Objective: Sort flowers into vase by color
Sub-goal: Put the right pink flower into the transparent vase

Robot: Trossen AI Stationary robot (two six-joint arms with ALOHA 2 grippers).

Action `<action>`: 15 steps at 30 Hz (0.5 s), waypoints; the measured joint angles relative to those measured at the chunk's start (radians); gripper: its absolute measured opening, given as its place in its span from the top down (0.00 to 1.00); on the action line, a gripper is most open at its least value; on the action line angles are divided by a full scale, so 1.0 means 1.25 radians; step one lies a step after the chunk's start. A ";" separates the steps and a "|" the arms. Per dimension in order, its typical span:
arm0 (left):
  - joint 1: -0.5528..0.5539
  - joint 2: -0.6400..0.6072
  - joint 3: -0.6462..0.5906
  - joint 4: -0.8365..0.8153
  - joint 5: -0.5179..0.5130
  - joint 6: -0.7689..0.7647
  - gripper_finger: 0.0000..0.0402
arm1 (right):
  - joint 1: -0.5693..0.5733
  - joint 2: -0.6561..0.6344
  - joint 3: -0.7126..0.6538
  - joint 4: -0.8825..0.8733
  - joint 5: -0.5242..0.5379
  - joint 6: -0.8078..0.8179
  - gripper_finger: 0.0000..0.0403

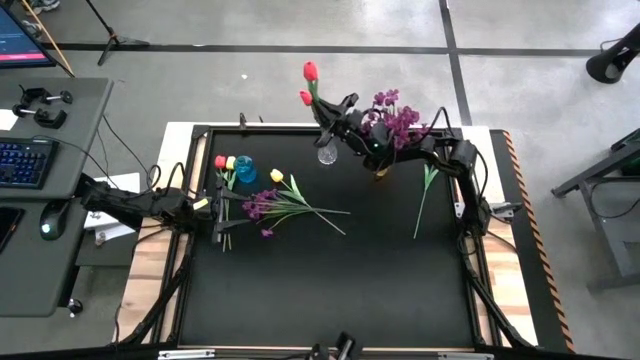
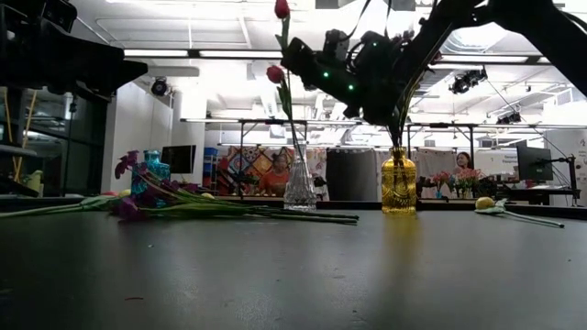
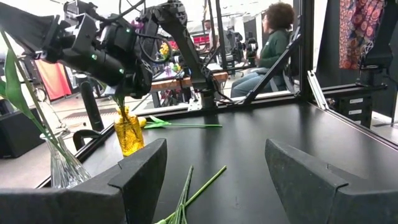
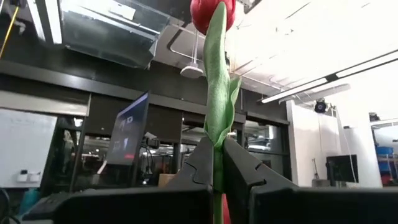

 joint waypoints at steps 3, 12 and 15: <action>0.000 0.000 0.000 0.000 0.000 0.000 0.35 | 0.001 0.000 0.000 0.000 -0.001 -0.013 1.00; 0.000 0.000 0.000 0.000 0.000 0.000 0.35 | 0.000 -0.030 0.000 -0.014 -0.004 0.020 1.00; 0.000 0.000 0.000 0.000 0.000 0.000 0.35 | -0.001 -0.033 0.000 -0.014 -0.006 -0.005 1.00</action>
